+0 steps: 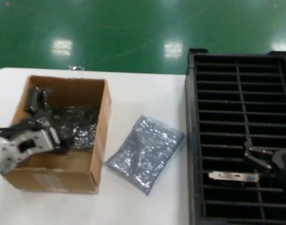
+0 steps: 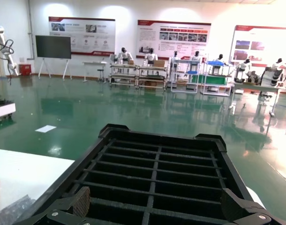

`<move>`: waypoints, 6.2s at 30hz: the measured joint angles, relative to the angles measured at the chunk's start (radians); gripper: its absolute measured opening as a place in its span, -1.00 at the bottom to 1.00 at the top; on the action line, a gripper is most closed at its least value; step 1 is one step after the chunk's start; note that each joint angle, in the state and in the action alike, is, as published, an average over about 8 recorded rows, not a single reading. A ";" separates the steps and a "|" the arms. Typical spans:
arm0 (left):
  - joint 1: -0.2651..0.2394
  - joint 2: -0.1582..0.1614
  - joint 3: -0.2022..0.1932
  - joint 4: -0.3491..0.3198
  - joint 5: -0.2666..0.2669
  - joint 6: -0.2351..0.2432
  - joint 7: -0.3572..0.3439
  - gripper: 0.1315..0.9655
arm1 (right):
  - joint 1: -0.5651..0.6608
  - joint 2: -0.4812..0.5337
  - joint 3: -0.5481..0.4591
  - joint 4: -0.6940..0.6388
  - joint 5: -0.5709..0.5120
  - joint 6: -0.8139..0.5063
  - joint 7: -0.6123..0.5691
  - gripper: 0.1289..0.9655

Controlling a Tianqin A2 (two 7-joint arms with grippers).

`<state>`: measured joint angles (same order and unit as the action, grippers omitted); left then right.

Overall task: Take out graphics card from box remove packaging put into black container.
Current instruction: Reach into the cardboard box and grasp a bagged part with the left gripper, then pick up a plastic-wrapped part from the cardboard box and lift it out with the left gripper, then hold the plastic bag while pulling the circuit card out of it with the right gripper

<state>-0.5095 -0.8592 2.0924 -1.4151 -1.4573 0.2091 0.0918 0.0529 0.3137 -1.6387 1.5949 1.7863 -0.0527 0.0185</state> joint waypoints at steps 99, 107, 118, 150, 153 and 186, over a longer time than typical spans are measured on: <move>-0.124 0.183 -0.212 0.236 0.427 0.230 0.297 -0.98 | 0.000 0.000 0.000 0.000 0.000 0.000 0.000 1.00; 0.034 0.156 -0.374 -0.029 0.543 0.262 0.157 -0.98 | 0.000 0.000 0.000 0.000 0.000 0.000 0.000 1.00; 0.262 0.158 -0.587 -0.385 0.599 0.322 0.039 -0.98 | 0.000 0.000 0.000 0.000 0.000 0.000 0.000 1.00; 0.361 0.173 -0.628 -0.517 0.575 0.345 0.014 -0.98 | 0.001 0.001 0.000 0.004 0.005 -0.006 0.004 1.00; 0.361 0.173 -0.628 -0.517 0.575 0.345 0.014 -0.98 | 0.000 -0.002 0.006 0.016 0.017 -0.032 0.001 1.00; 0.361 0.173 -0.628 -0.517 0.575 0.345 0.014 -0.98 | 0.084 -0.050 -0.139 0.116 0.183 -0.498 -0.095 0.42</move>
<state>-0.1481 -0.6862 1.4641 -1.9323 -0.8821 0.5537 0.1054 0.1368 0.2637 -1.7778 1.7111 1.9693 -0.5510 -0.0760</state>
